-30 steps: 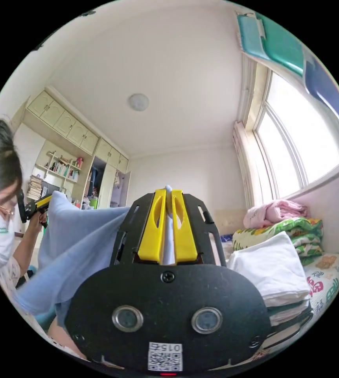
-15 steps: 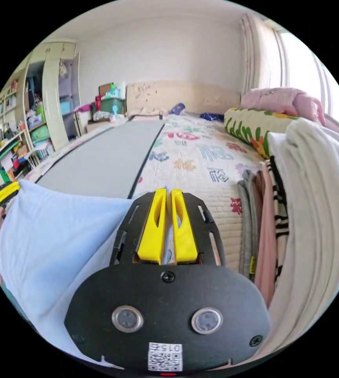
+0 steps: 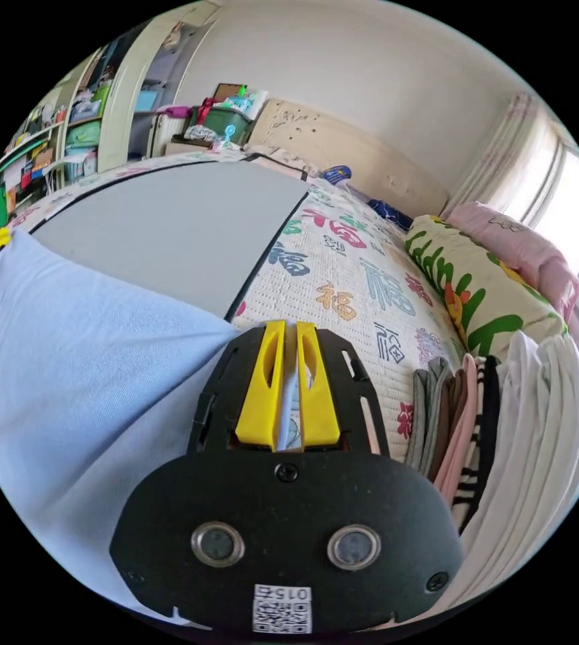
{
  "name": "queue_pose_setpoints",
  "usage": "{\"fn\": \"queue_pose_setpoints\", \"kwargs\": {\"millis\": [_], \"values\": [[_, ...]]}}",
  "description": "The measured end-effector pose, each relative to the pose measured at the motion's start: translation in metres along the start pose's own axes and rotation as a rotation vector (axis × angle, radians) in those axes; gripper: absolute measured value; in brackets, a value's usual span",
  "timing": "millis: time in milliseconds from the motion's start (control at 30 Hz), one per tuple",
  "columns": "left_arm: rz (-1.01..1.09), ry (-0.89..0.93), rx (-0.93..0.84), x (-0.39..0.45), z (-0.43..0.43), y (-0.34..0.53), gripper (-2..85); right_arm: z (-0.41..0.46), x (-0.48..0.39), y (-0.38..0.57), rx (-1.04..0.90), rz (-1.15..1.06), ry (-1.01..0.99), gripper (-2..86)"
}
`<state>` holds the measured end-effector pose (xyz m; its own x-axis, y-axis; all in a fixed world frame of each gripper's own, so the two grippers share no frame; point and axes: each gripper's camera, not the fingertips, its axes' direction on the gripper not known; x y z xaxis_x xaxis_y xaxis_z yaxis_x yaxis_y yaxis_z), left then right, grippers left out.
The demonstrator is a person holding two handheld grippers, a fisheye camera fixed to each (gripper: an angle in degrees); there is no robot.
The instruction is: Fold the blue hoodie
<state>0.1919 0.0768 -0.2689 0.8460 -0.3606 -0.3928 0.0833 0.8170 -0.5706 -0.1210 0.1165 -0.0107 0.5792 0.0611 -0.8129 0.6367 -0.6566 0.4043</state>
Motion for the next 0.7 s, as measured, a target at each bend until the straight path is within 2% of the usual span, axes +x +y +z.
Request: {"fn": "queue_pose_setpoints", "kwargs": {"millis": [133,200,267,333,400,433,500,533,633,700], "values": [[-0.158,-0.012,0.003,-0.037,-0.008,0.006,1.6,-0.043,0.018,0.031,0.17,0.059,-0.031,3.5],[-0.248,-0.028,0.017,-0.06,-0.015,0.012,1.6,-0.078,0.028,0.061,0.298,0.09,-0.018,0.4],[-0.234,0.005,0.032,-0.07,-0.02,0.015,1.9,-0.104,0.043,0.088,0.374,0.188,-0.018,-0.3],[-0.194,0.045,0.053,-0.079,-0.028,0.019,2.3,-0.129,0.068,0.123,0.454,0.3,-0.102,-0.3],[-0.128,0.135,0.117,-0.095,-0.048,0.029,2.7,-0.162,0.096,0.172,0.557,0.342,-0.284,1.0],[-0.111,0.157,0.127,-0.1,-0.054,0.031,2.8,-0.171,0.098,0.181,0.571,0.302,-0.333,1.8],[-0.045,0.275,0.176,-0.119,-0.086,0.044,3.3,-0.209,0.085,0.205,0.572,0.014,-0.53,5.4],[-0.024,0.318,0.197,-0.124,-0.095,0.049,3.5,-0.219,0.079,0.21,0.565,-0.042,-0.547,5.6],[0.071,0.624,0.354,-0.151,-0.143,0.073,6.1,-0.265,0.049,0.227,0.51,-0.309,-0.556,7.2],[0.171,0.846,0.461,-0.169,-0.173,0.089,8.5,-0.291,0.034,0.232,0.456,-0.457,-0.655,8.3]]}}
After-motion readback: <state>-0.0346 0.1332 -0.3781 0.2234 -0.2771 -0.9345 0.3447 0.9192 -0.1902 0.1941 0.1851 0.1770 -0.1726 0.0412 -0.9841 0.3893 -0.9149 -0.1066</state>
